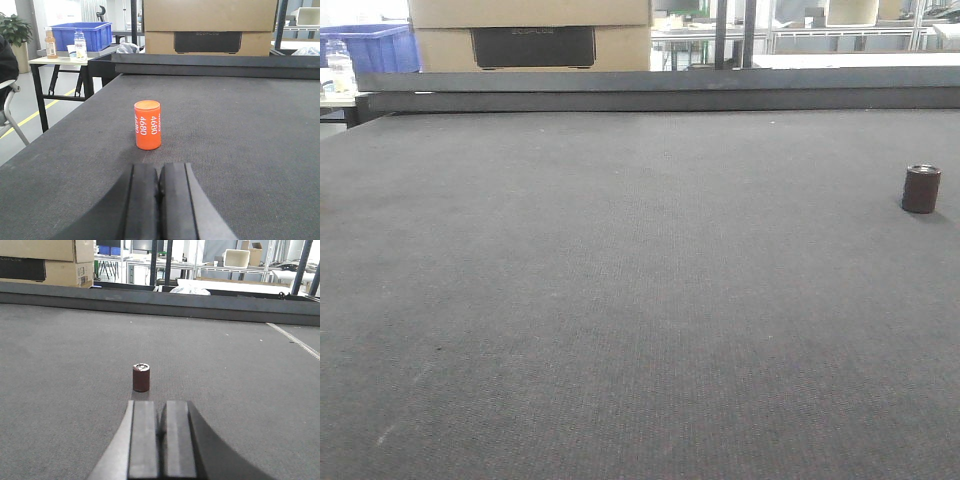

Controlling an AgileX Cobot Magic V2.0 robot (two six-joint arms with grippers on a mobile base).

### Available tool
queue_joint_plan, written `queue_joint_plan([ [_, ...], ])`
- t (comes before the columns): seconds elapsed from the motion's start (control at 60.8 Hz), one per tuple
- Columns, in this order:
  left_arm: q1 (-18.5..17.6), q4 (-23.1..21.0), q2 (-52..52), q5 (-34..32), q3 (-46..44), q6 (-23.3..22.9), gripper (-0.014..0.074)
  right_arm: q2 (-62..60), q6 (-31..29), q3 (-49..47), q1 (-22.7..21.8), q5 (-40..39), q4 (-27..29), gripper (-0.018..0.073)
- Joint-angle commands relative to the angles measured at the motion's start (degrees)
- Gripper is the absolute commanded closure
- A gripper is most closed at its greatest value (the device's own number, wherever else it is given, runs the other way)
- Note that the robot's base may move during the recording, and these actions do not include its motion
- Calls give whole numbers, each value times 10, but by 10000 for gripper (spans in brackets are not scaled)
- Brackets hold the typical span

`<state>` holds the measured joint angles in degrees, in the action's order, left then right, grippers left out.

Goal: Place cylindrical capacitor in blue bin on shelf
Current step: 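Move the right gripper down over the dark-brown capacitor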

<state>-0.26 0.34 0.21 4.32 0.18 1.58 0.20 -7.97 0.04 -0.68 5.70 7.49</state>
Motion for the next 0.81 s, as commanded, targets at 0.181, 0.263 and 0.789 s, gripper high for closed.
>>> queue_joint_plan([
  [0.181, 2, -3, -2, -8, -2, 1, 707, -2, 0, 0, -2, -11, 3, 721],
  [0.263, 3, -3, -2, -12, -2, 1, 707, -2, 0, 0, -2, -11, 3, 721],
  [0.789, 3, -3, -2, -129, -2, 0, 707, -2, 0, 0, -2, -60, 3, 721],
])
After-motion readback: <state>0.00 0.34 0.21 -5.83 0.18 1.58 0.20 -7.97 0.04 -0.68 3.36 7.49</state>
